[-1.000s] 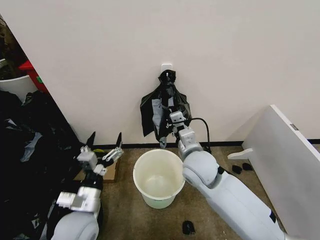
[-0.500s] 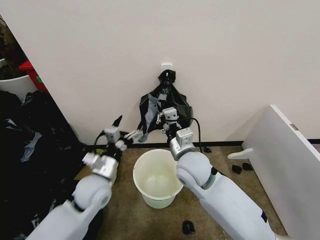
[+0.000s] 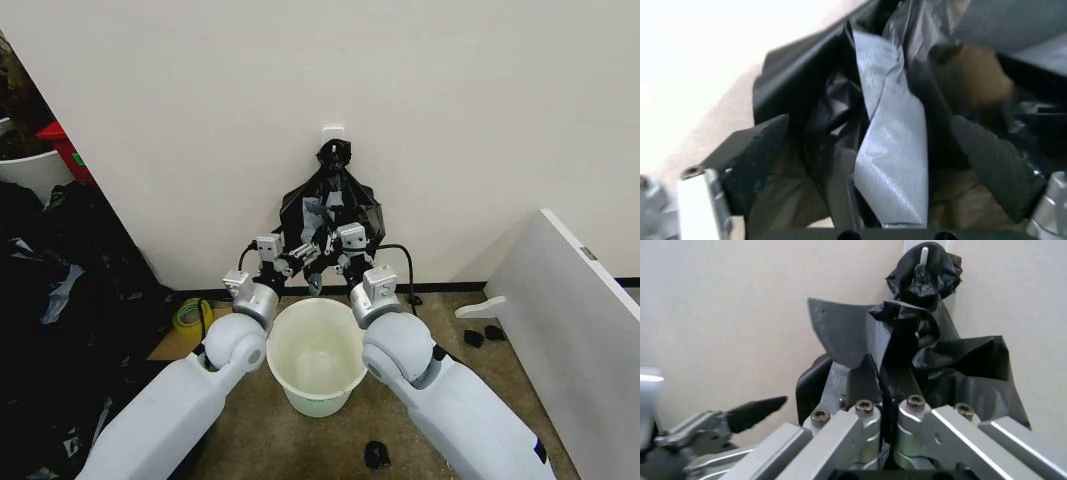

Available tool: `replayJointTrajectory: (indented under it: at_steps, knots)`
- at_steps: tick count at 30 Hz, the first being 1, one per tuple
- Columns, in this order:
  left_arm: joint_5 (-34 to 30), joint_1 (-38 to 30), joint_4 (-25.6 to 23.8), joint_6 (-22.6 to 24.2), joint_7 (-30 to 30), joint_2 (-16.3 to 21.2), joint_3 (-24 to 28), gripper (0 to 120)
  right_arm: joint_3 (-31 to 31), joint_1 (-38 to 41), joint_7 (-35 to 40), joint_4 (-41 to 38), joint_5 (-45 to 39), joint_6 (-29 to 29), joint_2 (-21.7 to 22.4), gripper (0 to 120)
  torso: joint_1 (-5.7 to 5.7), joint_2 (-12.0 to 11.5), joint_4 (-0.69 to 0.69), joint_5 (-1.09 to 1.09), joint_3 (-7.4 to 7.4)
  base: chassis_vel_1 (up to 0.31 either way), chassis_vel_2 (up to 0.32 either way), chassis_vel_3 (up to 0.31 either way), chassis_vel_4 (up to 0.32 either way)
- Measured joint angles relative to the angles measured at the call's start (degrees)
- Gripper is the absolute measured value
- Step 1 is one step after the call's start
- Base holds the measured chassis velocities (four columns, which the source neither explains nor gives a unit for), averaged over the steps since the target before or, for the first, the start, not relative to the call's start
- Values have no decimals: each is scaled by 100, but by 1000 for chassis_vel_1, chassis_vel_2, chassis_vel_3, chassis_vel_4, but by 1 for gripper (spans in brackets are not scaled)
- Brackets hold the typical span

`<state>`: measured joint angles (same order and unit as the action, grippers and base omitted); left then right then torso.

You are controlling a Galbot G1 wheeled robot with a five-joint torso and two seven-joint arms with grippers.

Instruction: Place the garbage bag over the trash bin.

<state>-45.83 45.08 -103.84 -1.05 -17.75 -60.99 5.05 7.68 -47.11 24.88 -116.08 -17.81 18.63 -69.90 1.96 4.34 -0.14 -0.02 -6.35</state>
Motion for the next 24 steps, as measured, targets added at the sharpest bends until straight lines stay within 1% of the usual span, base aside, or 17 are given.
replayJointTrajectory:
  at_steps: [1, 4, 5, 8, 9, 12, 15, 16, 18, 19, 20, 22, 23, 24]
  knots:
    - [0, 0, 0, 0, 0, 0, 0, 93, 0, 0, 0, 0, 0, 0, 0, 0, 0, 0, 0, 0, 0, 0, 0, 0, 0]
    - [-95, -101, 114, 47, -18, -78, 86, 78, 2, -5, 1, -19, -4, 5, 8, 0, 0, 0, 0, 0, 0, 0, 0, 0, 0]
    - [-95, -101, 114, 47, -18, -78, 86, 78, 2, -5, 1, -19, -4, 5, 8, 0, 0, 0, 0, 0, 0, 0, 0, 0, 0]
    - [-104, -127, 153, 67, -19, -109, 167, 65, 13, 6, 8, -37, -20, 28, 6, 0, 0, 0, -1, -1, 0, 0, 0, 0, 0]
    - [-104, -127, 153, 67, -19, -109, 167, 65, 13, 6, 8, -37, -20, 28, 6, 0, 0, 0, -1, -1, 0, 0, 0, 0, 0]
    - [-78, -115, 168, 72, -18, -111, 197, 49, 18, 25, 15, -56, -37, 47, 17, 0, 0, 0, 0, -1, 0, 0, 0, 0, 0]
    - [-74, -106, 164, 72, -21, -110, 198, 45, 18, 25, 16, -56, -41, 48, 22, 0, 0, 0, 0, -1, 0, 0, 0, 0, 0]
    - [-68, -100, 145, 75, -37, -108, 199, 34, 13, 25, 20, -57, -45, 49, 25, 0, 0, 0, 0, -1, 0, 0, 0, 0, 0]
    - [-70, -100, 141, 77, -41, -108, 200, 32, 11, 25, 22, -56, -46, 49, 24, 0, -1, 0, 0, -1, 0, 0, 0, 0, 0]
    - [-78, -100, 135, 84, -49, -103, 206, 24, 4, 26, 29, -56, -48, 50, 18, 0, 0, 1, 0, -1, 0, 0, 0, 0, 0]
    - [-83, -101, 131, 84, -50, -99, 209, 21, 1, 27, 36, -56, -53, 51, 14, 0, 0, 1, 0, -1, 0, 0, 0, 0, 0]
    - [-86, -100, 126, 84, -50, -98, 209, 19, -3, 28, 42, -56, -58, 52, 12, 0, 0, 1, 0, -1, 0, 0, 0, 0, 0]
    - [-94, -93, 109, 84, -50, -90, 208, 11, -22, 29, 59, -56, -65, 55, 10, 0, -1, 1, 0, -1, 1, 0, 0, 0, 0]
    - [-101, -68, 77, 84, -57, -77, 197, 6, -53, 22, 71, -56, -70, 58, 14, 0, 0, 1, -1, -1, 0, 0, 0, 0, 0]
